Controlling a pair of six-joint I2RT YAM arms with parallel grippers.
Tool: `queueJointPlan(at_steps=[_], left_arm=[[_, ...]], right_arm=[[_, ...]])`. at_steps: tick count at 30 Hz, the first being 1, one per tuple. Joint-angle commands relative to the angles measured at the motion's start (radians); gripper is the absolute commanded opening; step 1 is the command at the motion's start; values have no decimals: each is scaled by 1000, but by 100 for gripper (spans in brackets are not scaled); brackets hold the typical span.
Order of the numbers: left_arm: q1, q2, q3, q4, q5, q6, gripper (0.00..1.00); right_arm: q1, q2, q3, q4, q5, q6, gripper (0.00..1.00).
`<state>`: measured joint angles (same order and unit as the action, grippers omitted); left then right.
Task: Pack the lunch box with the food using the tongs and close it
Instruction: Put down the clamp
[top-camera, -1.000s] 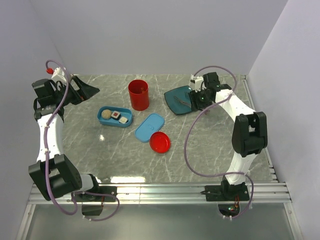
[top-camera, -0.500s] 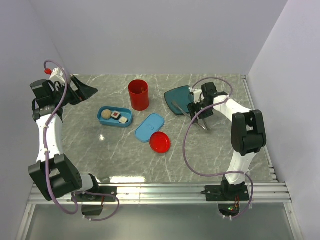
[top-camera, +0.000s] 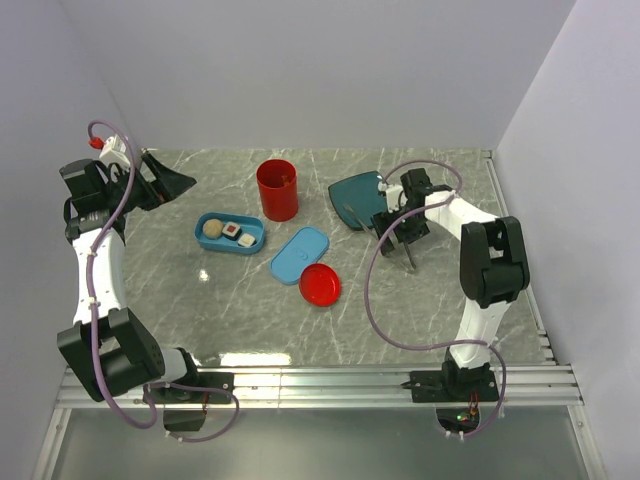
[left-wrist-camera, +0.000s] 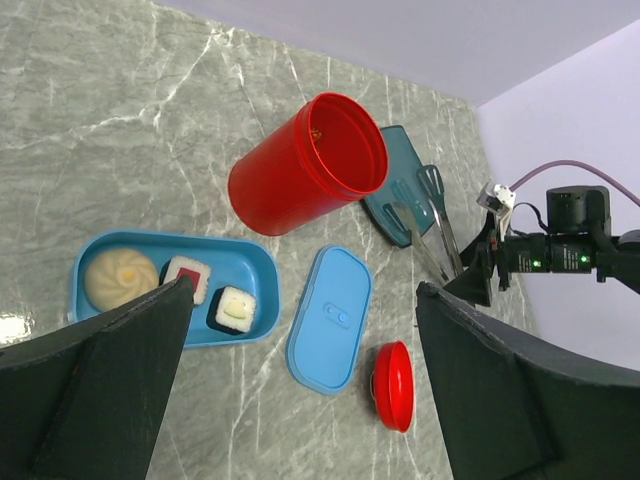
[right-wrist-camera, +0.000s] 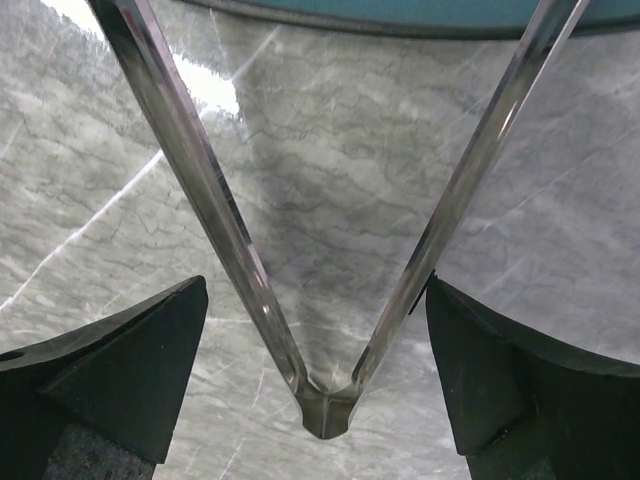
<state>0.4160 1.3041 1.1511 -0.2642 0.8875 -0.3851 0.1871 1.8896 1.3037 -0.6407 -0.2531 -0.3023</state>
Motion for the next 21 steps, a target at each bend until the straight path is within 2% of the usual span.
queueJointPlan(at_steps=[1, 5, 11, 16, 21], left_arm=[[4, -25, 38, 3, 36, 29, 100], [4, -29, 44, -32, 57, 89, 99], [6, -60, 9, -27, 165, 169, 99], [4, -69, -13, -52, 218, 213, 99], [4, -66, -17, -130, 245, 317, 99]], right_arm=[[-8, -44, 35, -34, -2, -1, 96], [-6, -153, 92, -72, -6, -8, 96], [5, -208, 247, -227, -202, -90, 95], [109, -143, 345, -352, -276, -138, 84], [225, -100, 272, -286, -276, -103, 73]])
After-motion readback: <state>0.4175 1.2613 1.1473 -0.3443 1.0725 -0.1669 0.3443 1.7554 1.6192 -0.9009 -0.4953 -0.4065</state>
